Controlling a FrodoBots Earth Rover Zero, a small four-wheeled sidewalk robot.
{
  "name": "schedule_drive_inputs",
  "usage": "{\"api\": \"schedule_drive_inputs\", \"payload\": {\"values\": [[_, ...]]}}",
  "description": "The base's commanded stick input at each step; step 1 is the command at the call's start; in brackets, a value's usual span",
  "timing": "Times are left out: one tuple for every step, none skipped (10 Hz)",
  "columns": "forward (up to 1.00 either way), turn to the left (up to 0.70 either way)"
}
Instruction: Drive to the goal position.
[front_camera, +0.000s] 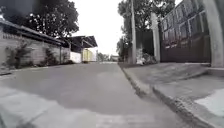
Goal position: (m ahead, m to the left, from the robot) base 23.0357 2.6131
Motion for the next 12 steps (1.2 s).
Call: {"api": "schedule_drive_inputs", "payload": {"values": [[1.0,0.0],[1.0,0.04],[1.0,0.07],[1.0,-0.15],[1.0,-0.4],[1.0,-0.27],[1.0,0.04],[1.0,0.0],[1.0,0.0],[1.0,0.0],[1.0,0.0],[1.0,0.0]]}}
